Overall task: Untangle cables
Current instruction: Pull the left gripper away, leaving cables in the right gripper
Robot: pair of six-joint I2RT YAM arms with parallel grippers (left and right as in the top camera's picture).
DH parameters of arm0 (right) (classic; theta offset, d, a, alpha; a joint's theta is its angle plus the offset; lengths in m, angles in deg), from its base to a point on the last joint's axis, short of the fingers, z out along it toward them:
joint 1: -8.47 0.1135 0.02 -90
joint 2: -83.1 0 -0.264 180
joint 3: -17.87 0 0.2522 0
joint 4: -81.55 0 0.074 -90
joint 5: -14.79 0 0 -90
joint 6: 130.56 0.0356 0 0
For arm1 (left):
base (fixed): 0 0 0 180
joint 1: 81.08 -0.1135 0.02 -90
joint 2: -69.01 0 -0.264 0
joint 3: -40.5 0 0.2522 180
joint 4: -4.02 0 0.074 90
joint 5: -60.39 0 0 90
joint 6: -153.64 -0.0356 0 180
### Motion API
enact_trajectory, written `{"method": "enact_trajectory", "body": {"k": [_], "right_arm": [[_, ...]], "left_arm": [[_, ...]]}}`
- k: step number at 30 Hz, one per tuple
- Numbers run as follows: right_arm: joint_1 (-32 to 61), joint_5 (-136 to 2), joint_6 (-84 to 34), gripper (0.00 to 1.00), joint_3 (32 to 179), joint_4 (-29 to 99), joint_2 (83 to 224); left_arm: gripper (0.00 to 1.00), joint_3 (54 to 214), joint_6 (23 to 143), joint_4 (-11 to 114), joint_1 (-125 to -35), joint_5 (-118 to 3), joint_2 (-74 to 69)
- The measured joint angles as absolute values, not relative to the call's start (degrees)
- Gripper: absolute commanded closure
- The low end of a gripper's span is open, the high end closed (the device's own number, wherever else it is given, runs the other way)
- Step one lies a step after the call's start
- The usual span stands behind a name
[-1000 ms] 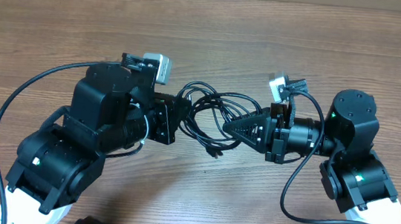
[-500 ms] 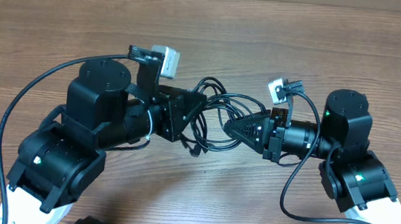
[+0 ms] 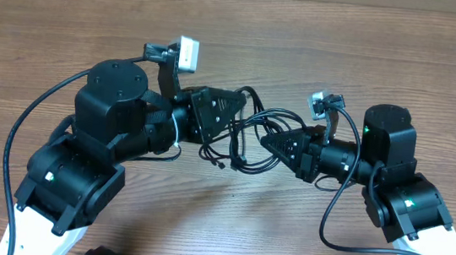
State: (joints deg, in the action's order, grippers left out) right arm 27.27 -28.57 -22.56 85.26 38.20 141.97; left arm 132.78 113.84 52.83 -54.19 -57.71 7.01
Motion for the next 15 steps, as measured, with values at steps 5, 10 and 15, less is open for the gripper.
{"method": "enact_trajectory", "body": {"k": [5,10,15], "right_arm": [[27.32,-35.5,-23.26,0.91,86.33,34.57,141.69],[27.34,-37.27,-23.5,0.91,86.42,33.85,141.49],[27.36,-41.34,-23.81,0.93,86.77,29.39,141.51]], "left_arm": [[0.96,131.97,121.38,46.1,-54.08,-58.14,6.4],[0.96,131.73,123.3,45.14,-54.08,-58.12,6.31],[0.96,131.45,125.64,44.68,-55.87,-57.88,6.22]]}}
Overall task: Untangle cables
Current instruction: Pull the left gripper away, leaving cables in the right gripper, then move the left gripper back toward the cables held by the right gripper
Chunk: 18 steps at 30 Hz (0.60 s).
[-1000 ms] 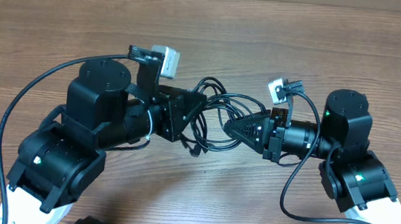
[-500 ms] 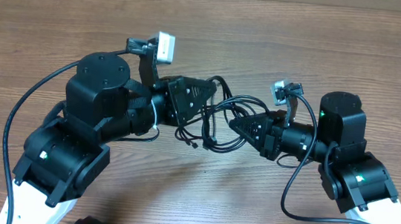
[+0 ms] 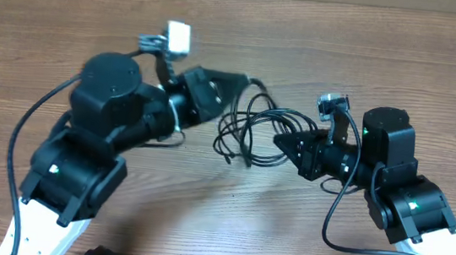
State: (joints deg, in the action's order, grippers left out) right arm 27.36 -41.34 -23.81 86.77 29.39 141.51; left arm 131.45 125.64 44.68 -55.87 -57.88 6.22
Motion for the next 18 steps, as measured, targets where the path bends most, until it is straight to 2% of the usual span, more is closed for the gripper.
{"method": "enact_trajectory", "body": {"k": [3,7,8,12,13,14,16,18], "right_arm": [[27.3,-45.47,-23.46,0.93,85.57,27.65,142.54],[27.25,-46.61,-23.24,0.93,85.57,27.65,142.63],[27.25,-46.76,-23.2,0.94,85.57,27.65,142.63],[27.25,-47.13,-23.11,0.96,85.57,27.67,142.63],[27.25,-47.09,-23.02,0.96,85.57,27.71,142.63],[27.25,-47.07,-22.98,0.96,85.57,27.78,142.63],[27.25,-46.67,-22.96,0.96,85.57,28.19,142.63],[27.25,-45.51,-22.85,0.96,85.57,29.74,142.63]], "left_arm": [[0.96,132.3,135.34,46.06,-61.18,-56.85,7.14],[0.96,132.58,144.76,50.21,-63.43,-56.79,7.4],[0.93,132.58,146.1,50.58,-63.96,-56.79,7.38],[0.7,132.58,145.68,50.95,-65.01,-56.61,7.4],[0.62,132.58,144.55,51.04,-65.01,-56.61,7.4],[0.47,132.58,142.99,51.04,-65.01,-56.61,7.4],[0.37,132.67,136.94,51.85,-65.01,-57.33,7.4],[0.33,132.74,131.89,54.54,-65.01,-58.03,7.4]]}}
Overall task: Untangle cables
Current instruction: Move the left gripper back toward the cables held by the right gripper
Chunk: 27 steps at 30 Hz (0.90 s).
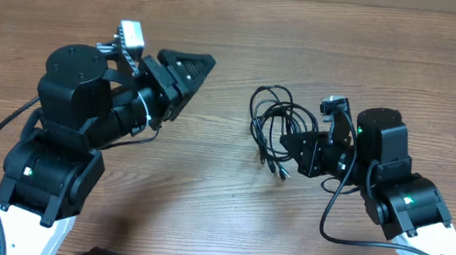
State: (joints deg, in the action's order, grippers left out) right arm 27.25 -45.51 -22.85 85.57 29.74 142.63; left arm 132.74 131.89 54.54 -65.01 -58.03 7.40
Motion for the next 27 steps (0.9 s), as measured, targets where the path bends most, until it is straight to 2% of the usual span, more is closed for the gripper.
{"method": "enact_trajectory", "body": {"k": [6,12,22,24,27], "right_arm": [[27.25,-38.19,-22.65,0.96,85.57,36.98,142.63],[27.25,-30.17,-21.76,0.96,85.57,43.27,142.63],[27.25,-21.56,-18.48,0.96,85.57,47.84,142.63],[27.25,-20.9,-18.26,0.96,85.57,48.15,142.63],[27.25,-19.09,-18.06,0.96,85.57,48.98,142.63]], "left_arm": [[0.23,132.74,119.56,65.77,-65.01,-58.62,7.38],[0.26,132.76,111.8,72.33,-65.01,-58.8,7.32],[0.3,132.76,109.44,72.61,-64.09,-58.8,4.8],[0.37,132.76,109.49,72.09,-63.39,-58.82,4.15],[0.59,132.76,109.95,71.39,-62.36,-59.02,3.12]]}}
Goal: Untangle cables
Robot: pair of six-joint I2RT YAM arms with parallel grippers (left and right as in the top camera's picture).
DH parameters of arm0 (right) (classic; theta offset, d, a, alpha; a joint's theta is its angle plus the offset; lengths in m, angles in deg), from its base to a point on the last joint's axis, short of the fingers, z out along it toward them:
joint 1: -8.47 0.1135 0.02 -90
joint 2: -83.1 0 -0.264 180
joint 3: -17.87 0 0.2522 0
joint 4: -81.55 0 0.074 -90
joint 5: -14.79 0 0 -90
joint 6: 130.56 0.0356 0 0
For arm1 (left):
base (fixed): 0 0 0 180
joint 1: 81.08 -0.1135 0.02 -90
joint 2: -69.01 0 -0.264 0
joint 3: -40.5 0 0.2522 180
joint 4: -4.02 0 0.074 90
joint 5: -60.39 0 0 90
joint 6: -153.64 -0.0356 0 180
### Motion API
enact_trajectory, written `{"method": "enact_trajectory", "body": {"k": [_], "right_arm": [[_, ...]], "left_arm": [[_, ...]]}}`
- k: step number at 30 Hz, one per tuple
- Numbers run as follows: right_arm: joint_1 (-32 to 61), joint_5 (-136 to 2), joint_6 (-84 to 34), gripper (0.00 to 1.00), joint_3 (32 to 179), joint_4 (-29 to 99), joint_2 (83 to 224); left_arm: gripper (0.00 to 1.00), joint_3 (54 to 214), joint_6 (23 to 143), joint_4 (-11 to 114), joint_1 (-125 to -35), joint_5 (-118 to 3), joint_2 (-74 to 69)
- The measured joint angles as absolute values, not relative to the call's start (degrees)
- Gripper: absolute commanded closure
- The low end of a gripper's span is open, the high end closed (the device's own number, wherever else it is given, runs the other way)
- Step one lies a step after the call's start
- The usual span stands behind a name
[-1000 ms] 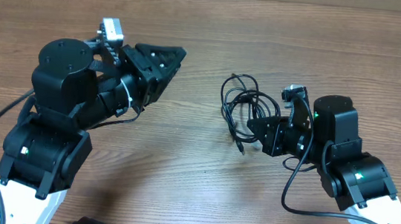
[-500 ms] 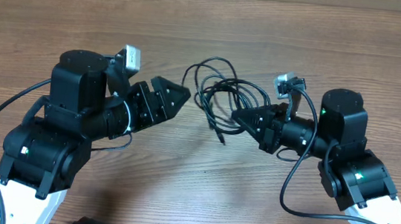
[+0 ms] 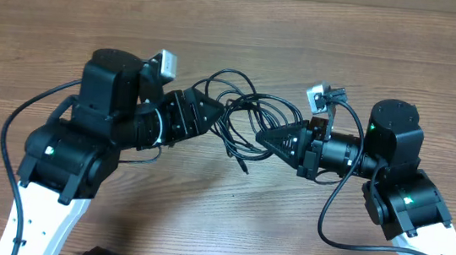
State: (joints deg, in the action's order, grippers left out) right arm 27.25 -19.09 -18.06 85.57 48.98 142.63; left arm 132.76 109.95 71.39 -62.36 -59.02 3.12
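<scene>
A tangle of thin black cables hangs in loops between my two grippers over the middle of the table. The left gripper points right, and its fingers come to a point at the bundle's left side, where strands meet. From the right, the right gripper points left, shut on the bundle's lower right strands. One loop arches up over the left gripper. A loose plug end dangles below the bundle.
The brown wooden table runs across the whole view, with a pale wall strip along its far edge. Each arm's own black supply cable loops beside its base.
The left gripper, which stood empty up at the far left, is now back at the left side of the bundle. The right gripper has moved left with the cables, which now spread wider.
Both grippers first held the tangle close together at mid-table. Then they stood further apart with the loops stretched between them. Then the left was off the cables and the right alone held the bundle. Now both meet at the bundle again.
</scene>
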Motion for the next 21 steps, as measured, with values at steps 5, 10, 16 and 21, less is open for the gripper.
{"method": "enact_trajectory", "body": {"k": [5,10,16,21], "right_arm": [[27.25,-18.0,-18.02,0.96,85.57,48.93,142.63],[27.25,-17.12,-18.02,0.96,85.54,48.96,142.63],[27.25,-16.23,-17.84,0.96,85.54,48.91,142.63],[27.25,-16.03,-17.84,0.96,85.54,48.96,142.63]], "left_arm": [[0.69,132.74,109.77,70.03,-61.75,-59.21,2.01],[0.7,132.74,109.99,69.38,-61.66,-59.21,1.96],[0.74,132.74,110.73,68.81,-61.64,-59.28,1.96],[0.9,132.74,111.65,68.48,-61.16,-59.48,1.96]]}}
